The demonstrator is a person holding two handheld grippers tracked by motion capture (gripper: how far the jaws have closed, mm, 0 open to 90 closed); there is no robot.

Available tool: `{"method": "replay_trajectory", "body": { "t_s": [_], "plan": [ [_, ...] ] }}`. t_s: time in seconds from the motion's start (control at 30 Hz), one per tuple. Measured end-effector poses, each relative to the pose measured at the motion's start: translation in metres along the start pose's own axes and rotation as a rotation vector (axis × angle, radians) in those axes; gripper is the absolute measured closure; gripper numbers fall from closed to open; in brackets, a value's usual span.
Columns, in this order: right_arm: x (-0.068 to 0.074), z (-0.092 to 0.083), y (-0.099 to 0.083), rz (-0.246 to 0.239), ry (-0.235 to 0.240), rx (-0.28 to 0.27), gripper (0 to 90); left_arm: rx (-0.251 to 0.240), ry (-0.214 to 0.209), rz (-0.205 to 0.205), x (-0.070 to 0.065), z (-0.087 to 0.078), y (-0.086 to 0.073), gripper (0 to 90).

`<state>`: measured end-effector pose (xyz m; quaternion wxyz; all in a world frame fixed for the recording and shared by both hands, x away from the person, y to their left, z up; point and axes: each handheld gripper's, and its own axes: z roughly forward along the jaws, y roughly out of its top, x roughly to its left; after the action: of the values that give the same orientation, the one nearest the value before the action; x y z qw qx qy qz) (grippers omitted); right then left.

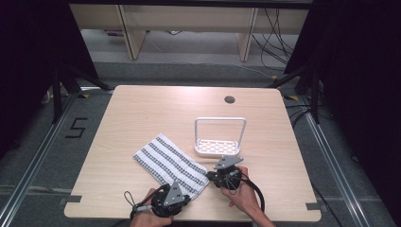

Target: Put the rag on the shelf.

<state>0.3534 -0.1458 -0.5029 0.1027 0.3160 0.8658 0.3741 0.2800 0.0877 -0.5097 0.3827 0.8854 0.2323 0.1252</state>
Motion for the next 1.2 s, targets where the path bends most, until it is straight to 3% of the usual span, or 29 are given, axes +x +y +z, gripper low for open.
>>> {"method": "replay_trajectory", "body": {
  "t_s": [0.03, 0.17, 0.2, 0.27, 0.3, 0.33, 0.43, 0.57, 0.6, 0.8, 0.93, 1.03, 1.1, 1.2],
  "plan": [
    [0.000, -0.003, 0.002, -0.003, 0.004, 0.016, 85.9, -0.011, -0.006, 0.003, 0.000, -0.001, 0.001, 85.1],
    [0.001, -0.010, 0.006, -0.007, 0.008, -0.012, 86.4, -0.034, -0.012, -0.015, 0.001, -0.007, 0.004, 85.3],
    [0.002, -0.010, 0.006, -0.005, 0.005, -0.040, 86.5, -0.034, -0.005, 0.001, 0.003, -0.008, 0.005, 85.4],
    [0.001, -0.015, 0.009, -0.016, 0.009, -0.034, 86.5, -0.055, -0.016, -0.036, 0.002, -0.011, 0.006, 85.4],
    [0.001, -0.017, 0.011, -0.012, 0.010, -0.041, 86.6, -0.053, -0.002, -0.009, 0.004, -0.015, 0.008, 85.4],
    [0.001, -0.019, 0.012, -0.016, 0.011, -0.047, 86.6, -0.053, -0.002, -0.009, 0.004, -0.015, 0.008, 85.4],
    [0.001, -0.021, 0.015, -0.018, 0.011, -0.054, 86.7, -0.086, -0.008, -0.044, 0.006, -0.021, 0.011, 85.5],
    [0.003, -0.029, 0.027, -0.025, 0.033, -0.095, 86.9, -0.113, -0.011, -0.056, 0.012, -0.033, 0.017, 85.5],
    [0.004, -0.032, 0.031, -0.032, 0.037, -0.102, 86.9, -0.158, -0.036, -0.101, 0.014, -0.037, 0.020, 85.5],
    [0.006, -0.038, 0.051, -0.055, 0.049, -0.149, 87.0, -0.181, -0.036, -0.118, 0.026, -0.058, 0.031, 85.5],
    [0.007, -0.043, 0.062, -0.062, 0.051, -0.165, 87.0, -0.196, -0.025, -0.095, 0.031, -0.072, 0.040, 85.5],
    [0.008, -0.055, 0.078, -0.075, 0.055, -0.193, 87.1, -0.218, -0.005, -0.096, 0.038, -0.088, 0.049, 85.5],
    [0.010, -0.062, 0.087, -0.057, 0.066, -0.189, 87.1, -0.241, -0.014, -0.106, 0.042, -0.096, 0.054, 85.5],
    [0.012, -0.072, 0.101, -0.073, 0.077, -0.215, 87.1, -0.268, -0.025, -0.120, 0.046, -0.106, 0.061, 85.5]
  ]
}}
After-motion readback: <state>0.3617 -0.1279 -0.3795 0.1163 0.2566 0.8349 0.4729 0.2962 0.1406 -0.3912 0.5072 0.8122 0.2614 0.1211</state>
